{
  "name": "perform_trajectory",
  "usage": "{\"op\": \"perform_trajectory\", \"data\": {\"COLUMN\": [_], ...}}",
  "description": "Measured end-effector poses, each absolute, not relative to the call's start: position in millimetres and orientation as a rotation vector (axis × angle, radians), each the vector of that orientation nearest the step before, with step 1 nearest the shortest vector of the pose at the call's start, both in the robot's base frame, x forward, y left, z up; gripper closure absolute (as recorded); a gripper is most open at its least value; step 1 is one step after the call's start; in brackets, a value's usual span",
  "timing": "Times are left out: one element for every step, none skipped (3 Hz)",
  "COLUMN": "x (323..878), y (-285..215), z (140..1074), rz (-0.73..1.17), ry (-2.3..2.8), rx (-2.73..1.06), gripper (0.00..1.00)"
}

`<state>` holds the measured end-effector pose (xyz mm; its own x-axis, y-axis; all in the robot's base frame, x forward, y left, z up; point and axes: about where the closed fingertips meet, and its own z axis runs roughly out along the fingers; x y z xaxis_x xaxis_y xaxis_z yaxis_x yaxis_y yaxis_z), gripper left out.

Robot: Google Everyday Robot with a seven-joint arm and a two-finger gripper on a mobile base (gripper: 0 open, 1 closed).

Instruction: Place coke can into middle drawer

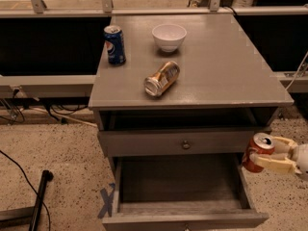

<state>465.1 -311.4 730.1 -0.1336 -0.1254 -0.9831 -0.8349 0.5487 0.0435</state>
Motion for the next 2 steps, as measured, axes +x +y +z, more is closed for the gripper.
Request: {"op": "perform_trajectory", "data": {"x": [470.5,478.2], "y": [-304.7,-291.0], "z": [711.3,671.6], "rz": [0.773,0.785], "ry": [1.612,1.55], "rx": [-0.826,-0.775], "gripper": [1.0,1.0]}}
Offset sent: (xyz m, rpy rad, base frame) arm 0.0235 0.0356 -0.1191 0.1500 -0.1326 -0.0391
